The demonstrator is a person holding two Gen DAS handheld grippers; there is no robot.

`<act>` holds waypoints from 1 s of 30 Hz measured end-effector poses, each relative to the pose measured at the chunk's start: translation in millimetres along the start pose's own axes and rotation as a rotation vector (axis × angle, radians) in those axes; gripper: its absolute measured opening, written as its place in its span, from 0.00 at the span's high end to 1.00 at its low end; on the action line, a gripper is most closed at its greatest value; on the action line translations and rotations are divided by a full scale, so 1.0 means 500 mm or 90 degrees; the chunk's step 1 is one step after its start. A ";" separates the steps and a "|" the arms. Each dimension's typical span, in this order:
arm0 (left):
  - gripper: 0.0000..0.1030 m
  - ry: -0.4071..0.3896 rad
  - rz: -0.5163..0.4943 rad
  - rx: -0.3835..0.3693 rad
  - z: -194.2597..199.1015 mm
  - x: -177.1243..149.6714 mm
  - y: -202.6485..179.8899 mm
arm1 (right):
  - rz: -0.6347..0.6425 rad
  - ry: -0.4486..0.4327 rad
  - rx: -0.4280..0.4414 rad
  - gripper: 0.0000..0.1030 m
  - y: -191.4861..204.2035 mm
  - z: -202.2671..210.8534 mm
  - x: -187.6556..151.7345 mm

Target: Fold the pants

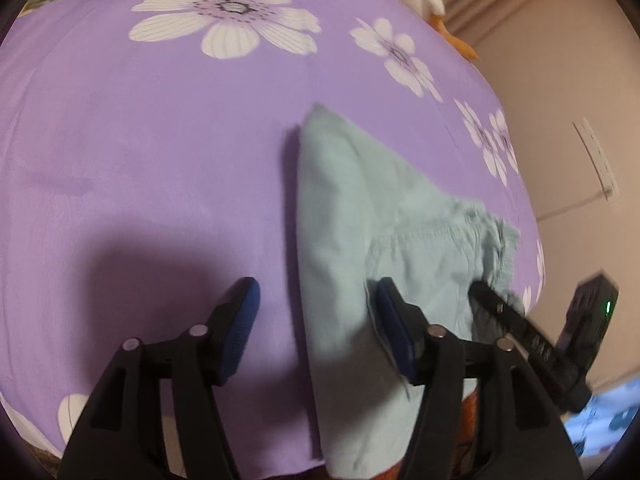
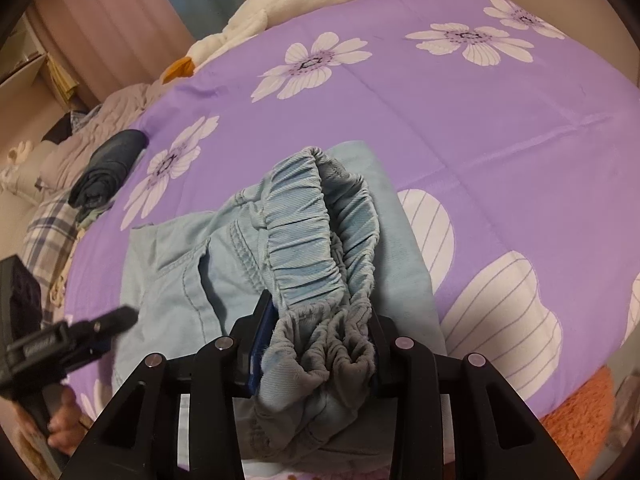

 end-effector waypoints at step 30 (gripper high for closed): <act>0.40 0.037 -0.027 0.006 0.021 -0.091 -0.033 | -0.012 0.034 0.038 0.63 -0.023 0.022 -0.016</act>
Point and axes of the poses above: each gripper's, at about its wrist camera, not at the fingertips, and z roughly against the way its jaws point, y to its left, x to its top, the point moved 6 cm from there along -z, roughly the way its jaws point, and after that the axes turned 4 degrees about x, right-handed, at the moved point
